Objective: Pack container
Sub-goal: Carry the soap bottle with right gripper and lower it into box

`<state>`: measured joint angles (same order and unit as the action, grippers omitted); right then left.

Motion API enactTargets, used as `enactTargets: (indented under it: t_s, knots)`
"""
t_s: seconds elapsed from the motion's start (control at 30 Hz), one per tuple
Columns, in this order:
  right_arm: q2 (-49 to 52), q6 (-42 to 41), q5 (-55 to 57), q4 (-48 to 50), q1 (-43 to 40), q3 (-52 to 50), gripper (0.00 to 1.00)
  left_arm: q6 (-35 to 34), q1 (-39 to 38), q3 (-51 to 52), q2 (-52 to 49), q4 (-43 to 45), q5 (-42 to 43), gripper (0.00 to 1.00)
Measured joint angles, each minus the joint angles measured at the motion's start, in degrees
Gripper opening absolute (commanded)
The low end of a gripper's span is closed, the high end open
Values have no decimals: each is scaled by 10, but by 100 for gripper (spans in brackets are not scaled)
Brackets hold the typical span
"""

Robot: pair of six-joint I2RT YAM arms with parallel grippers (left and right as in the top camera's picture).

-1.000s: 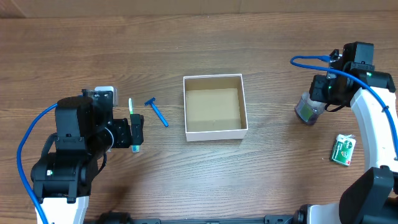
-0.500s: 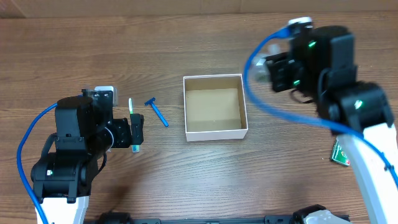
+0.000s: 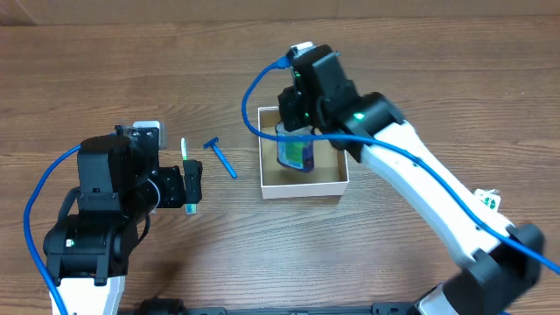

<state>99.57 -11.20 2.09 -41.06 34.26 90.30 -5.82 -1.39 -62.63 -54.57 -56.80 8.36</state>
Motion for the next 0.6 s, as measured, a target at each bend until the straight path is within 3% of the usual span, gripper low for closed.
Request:
enactTargets:
  t_s: [0.2,0.6]
  knots:
    - [47,-13,3,41,0,0,4,0,0,0,0,0,0,100]
    - [51,-19,40,118,-2,0,5,0,0,0,0,0,0,100]
